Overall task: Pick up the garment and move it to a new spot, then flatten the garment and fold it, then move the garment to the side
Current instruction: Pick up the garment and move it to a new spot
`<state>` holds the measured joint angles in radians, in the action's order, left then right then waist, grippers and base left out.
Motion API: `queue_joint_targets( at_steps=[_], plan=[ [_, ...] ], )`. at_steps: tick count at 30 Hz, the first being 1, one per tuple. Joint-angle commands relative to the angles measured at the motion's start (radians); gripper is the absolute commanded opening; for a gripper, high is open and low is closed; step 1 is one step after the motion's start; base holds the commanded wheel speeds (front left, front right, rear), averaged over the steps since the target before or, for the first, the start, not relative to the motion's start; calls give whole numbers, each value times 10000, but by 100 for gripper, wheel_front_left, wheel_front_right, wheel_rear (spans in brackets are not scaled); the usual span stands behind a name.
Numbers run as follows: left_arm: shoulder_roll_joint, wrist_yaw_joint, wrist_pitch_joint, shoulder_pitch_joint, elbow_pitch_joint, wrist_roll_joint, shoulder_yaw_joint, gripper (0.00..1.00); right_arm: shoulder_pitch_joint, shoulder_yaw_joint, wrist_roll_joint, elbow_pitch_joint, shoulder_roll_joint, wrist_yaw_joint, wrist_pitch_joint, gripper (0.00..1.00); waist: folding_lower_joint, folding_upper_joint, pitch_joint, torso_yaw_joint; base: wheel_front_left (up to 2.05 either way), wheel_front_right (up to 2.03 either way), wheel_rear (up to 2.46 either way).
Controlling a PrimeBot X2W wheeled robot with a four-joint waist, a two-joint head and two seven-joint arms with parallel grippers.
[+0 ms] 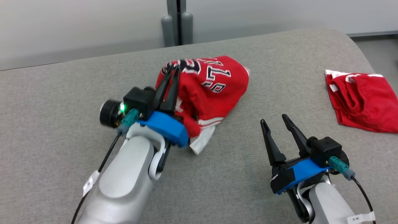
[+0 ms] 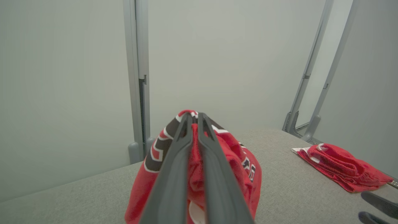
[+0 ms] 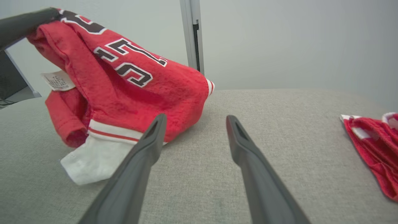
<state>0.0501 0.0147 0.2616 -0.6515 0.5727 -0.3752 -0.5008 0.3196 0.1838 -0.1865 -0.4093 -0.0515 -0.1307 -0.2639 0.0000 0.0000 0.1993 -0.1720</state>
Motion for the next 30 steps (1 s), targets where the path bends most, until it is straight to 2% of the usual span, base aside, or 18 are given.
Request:
queue_joint_targets(
  at_steps=[1,2,10,15,23,30],
  plan=[
    [11,-61,47,283,107,58,94,76,-96,-43,-37,-21,3,-1,-4,100,0,0,-45,68,0,0,0],
    [40,-99,48,495,189,61,257,100,-146,-56,-28,-33,4,-1,-4,100,0,0,-101,134,0,0,0],
    [424,-589,47,2410,-193,475,1732,100,-418,-132,62,-96,-2,-1,-4,100,0,0,-614,503,0,0,0],
    [504,-673,47,3764,-996,928,2785,100,-627,-234,88,-146,-3,-1,-4,100,0,0,-954,681,0,0,0],
    [234,-803,47,5787,-1944,1647,4164,100,-1148,-336,164,-404,-4,-1,-4,100,0,0,-1601,900,0,0,0],
    [41,-679,47,6827,-2295,1924,4669,100,-1511,-370,172,-578,-3,-1,-4,100,0,0,-1787,1108,0,0,0]
  ],
)
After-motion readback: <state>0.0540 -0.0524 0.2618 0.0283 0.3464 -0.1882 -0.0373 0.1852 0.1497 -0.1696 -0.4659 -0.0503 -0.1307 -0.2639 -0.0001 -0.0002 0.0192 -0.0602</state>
